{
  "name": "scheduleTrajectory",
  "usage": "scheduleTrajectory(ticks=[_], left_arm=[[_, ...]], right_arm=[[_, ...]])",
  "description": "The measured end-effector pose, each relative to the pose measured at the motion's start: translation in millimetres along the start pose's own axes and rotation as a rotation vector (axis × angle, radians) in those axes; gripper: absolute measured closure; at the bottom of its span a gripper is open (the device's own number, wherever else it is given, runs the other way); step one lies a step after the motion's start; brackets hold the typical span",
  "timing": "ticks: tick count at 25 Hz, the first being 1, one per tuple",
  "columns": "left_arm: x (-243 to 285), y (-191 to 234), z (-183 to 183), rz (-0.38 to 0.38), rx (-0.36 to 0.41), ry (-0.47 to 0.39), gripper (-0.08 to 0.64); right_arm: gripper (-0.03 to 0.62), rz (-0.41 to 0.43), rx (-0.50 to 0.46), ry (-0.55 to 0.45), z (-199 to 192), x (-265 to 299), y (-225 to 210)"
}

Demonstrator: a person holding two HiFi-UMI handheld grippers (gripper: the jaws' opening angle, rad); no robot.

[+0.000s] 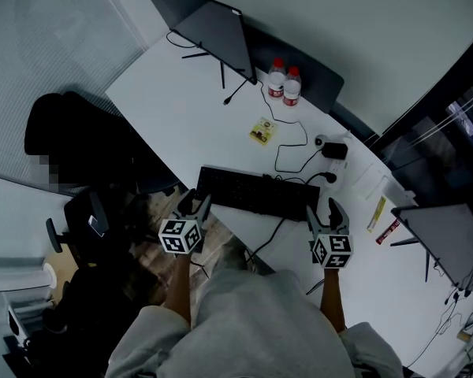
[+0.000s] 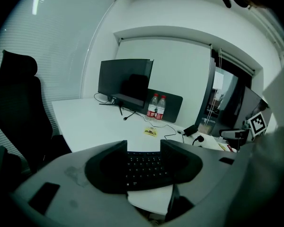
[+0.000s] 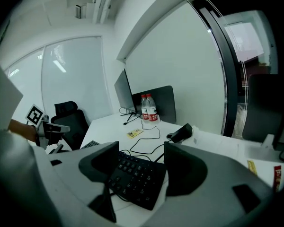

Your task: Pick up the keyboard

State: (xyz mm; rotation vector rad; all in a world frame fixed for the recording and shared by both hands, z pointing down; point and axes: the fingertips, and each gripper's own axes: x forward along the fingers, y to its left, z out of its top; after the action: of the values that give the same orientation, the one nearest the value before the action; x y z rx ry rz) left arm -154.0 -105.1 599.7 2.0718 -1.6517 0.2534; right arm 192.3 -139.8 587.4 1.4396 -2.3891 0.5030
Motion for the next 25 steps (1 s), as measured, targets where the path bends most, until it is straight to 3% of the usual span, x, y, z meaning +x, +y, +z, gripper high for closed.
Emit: scheduleTrajectory(ticks=[14, 25], left_arm=[[43.4, 39.0, -2.7, -0.070, -0.023, 0.062, 0.351], [80.2, 60.7, -23.6, -0.138, -0.048, 0.165, 0.284]], right_arm=[[0.301, -0.104, 0.039, 0.079, -15.4, 20.8, -0.5], [0.304, -0.182, 0.051, 0.127, -18.5, 36.2, -8.7]])
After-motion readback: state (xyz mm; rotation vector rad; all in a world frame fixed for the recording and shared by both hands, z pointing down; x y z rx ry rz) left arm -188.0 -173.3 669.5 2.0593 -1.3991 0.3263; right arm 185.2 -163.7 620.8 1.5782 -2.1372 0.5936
